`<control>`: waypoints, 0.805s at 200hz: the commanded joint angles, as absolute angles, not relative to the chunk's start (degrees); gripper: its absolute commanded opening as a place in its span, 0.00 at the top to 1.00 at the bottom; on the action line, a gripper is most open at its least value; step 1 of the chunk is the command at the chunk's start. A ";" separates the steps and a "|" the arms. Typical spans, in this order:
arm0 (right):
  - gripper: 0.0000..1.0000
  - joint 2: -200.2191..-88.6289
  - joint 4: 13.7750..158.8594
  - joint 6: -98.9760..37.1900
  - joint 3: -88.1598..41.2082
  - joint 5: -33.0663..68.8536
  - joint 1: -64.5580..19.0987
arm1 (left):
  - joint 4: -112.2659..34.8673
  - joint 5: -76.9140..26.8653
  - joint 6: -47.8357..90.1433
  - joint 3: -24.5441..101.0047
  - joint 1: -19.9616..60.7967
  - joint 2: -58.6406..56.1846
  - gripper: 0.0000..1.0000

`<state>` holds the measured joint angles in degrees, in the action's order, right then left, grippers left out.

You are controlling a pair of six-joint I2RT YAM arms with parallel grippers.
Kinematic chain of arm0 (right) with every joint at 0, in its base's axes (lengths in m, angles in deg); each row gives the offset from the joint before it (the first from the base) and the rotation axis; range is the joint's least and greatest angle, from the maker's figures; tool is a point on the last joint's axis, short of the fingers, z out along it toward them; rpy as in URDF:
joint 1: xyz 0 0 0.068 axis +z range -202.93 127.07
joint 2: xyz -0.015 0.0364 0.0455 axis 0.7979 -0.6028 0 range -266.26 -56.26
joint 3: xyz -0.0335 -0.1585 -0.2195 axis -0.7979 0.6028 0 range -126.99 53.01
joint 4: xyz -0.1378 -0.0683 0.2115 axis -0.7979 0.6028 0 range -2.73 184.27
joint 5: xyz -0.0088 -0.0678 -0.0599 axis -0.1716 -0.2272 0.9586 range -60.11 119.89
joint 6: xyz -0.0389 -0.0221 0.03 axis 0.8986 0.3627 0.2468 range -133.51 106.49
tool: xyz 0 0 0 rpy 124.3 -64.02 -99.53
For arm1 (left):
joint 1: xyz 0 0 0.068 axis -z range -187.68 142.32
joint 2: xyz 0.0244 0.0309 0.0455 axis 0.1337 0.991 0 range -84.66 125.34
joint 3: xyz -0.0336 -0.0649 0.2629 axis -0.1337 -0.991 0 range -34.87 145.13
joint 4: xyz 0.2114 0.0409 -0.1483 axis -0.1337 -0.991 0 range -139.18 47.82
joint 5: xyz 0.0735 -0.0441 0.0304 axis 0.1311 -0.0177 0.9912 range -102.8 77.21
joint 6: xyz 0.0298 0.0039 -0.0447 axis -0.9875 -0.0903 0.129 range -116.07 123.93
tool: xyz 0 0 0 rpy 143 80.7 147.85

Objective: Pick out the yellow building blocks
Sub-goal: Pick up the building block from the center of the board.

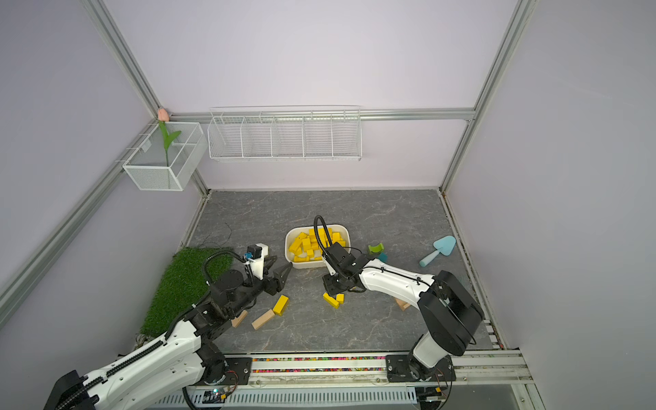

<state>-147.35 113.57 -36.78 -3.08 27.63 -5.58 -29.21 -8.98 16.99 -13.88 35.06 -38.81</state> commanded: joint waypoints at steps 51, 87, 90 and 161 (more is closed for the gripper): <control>0.59 -147.21 115.70 -40.16 -2.67 26.36 -2.33 | -29.44 -8.74 18.08 -12.57 34.68 -39.10 0.32; 0.61 -150.62 118.28 -40.21 -5.41 27.43 -1.61 | -29.51 -8.66 18.13 -12.67 34.68 -39.39 0.32; 0.61 -150.81 118.57 -40.29 -5.57 27.60 -1.60 | -29.52 -8.59 18.06 -12.72 34.68 -39.46 0.32; 0.67 -153.41 121.44 -41.01 -7.70 29.28 -1.14 | -29.53 -8.48 18.21 -12.95 34.68 -39.98 0.32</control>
<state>-152.11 118.97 -40.47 -6.32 28.31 -1.78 -29.21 -8.94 17.19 -13.88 35.06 -39.12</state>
